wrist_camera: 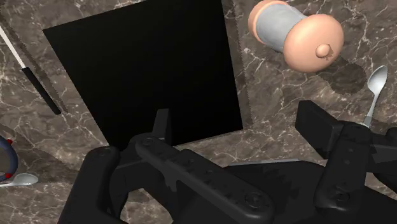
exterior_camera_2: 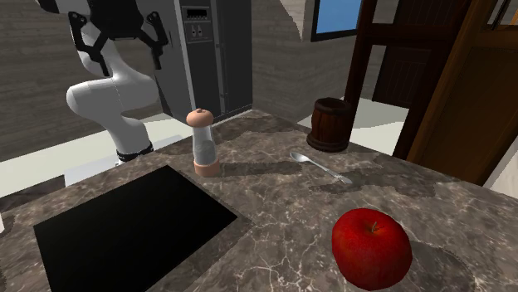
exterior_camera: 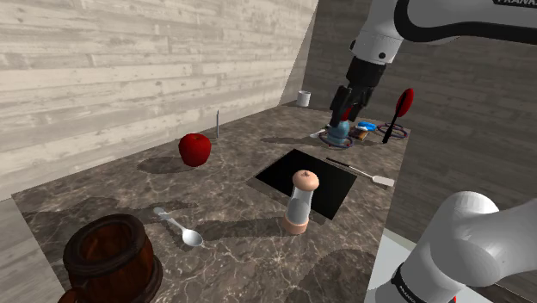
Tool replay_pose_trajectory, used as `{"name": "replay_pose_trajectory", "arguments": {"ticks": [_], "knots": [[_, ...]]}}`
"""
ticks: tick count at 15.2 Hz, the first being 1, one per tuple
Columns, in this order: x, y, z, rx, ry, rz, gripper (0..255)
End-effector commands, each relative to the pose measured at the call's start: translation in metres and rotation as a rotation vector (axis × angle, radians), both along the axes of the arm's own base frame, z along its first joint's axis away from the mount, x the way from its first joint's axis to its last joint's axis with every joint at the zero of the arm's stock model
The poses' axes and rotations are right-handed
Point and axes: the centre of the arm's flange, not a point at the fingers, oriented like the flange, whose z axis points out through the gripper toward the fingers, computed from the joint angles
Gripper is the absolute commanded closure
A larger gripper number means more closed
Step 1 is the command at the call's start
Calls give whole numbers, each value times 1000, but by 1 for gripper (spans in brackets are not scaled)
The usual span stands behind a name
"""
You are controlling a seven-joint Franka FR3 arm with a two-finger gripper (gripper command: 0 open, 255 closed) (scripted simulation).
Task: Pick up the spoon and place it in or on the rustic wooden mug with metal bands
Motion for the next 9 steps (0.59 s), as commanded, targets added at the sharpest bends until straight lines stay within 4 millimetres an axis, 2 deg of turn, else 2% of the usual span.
{"name": "replay_pose_trajectory", "arguments": {"ticks": [1,9], "knots": [[0,0,0,0,0,0,0],[39,74,-57,23,-24,0,0]]}}
